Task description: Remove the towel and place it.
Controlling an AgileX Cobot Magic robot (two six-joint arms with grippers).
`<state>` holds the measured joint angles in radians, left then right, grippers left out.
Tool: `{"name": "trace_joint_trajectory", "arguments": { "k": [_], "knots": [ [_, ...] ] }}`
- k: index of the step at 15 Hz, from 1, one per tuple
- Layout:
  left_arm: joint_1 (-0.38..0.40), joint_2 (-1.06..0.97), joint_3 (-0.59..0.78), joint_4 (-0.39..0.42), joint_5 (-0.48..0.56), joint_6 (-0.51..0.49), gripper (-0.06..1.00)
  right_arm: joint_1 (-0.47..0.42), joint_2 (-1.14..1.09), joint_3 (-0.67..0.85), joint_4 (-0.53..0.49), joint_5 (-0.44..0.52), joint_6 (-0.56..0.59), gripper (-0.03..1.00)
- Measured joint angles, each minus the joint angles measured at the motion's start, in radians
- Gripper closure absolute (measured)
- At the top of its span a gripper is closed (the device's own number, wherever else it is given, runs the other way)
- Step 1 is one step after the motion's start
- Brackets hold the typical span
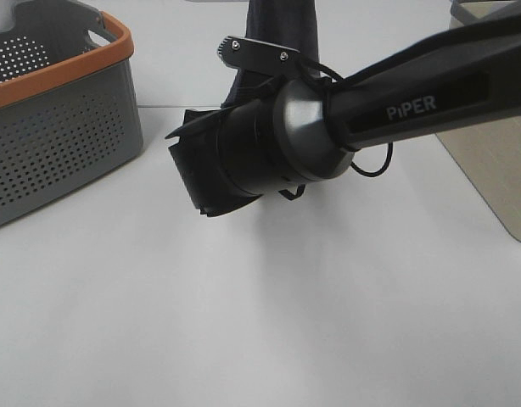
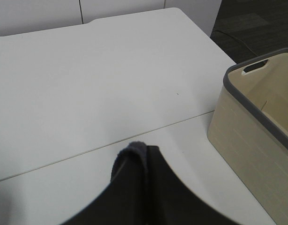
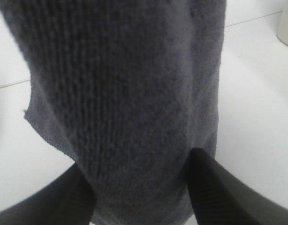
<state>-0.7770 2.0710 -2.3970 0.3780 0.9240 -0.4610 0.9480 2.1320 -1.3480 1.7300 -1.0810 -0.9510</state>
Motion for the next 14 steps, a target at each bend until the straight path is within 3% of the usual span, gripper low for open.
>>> {"name": "trace_joint_trajectory", "arguments": {
  "k": [5, 7, 9, 12, 14],
  "knots": [
    [0.003, 0.0, 0.0, 0.051, 0.006, -0.002, 0.94, 0.0, 0.0, 0.0, 0.02, 0.0, -0.203, 0.41],
    [0.003, 0.0, 0.0, 0.064, 0.007, 0.001, 0.94, 0.0, 0.0, 0.0, 0.022, 0.0, -0.264, 0.47],
    [0.003, 0.0, 0.0, 0.077, 0.008, 0.005, 0.94, 0.0, 0.0, 0.0, 0.022, 0.0, -0.345, 0.57],
    [0.003, 0.0, 0.0, 0.092, 0.021, 0.005, 0.94, 0.0, 0.0, 0.0, 0.022, 0.0, -0.472, 0.89],
    [0.012, 0.0, 0.0, 0.103, 0.022, 0.005, 0.94, 0.0, -0.001, 0.0, 0.022, 0.014, -0.532, 0.94]
  ]
}}
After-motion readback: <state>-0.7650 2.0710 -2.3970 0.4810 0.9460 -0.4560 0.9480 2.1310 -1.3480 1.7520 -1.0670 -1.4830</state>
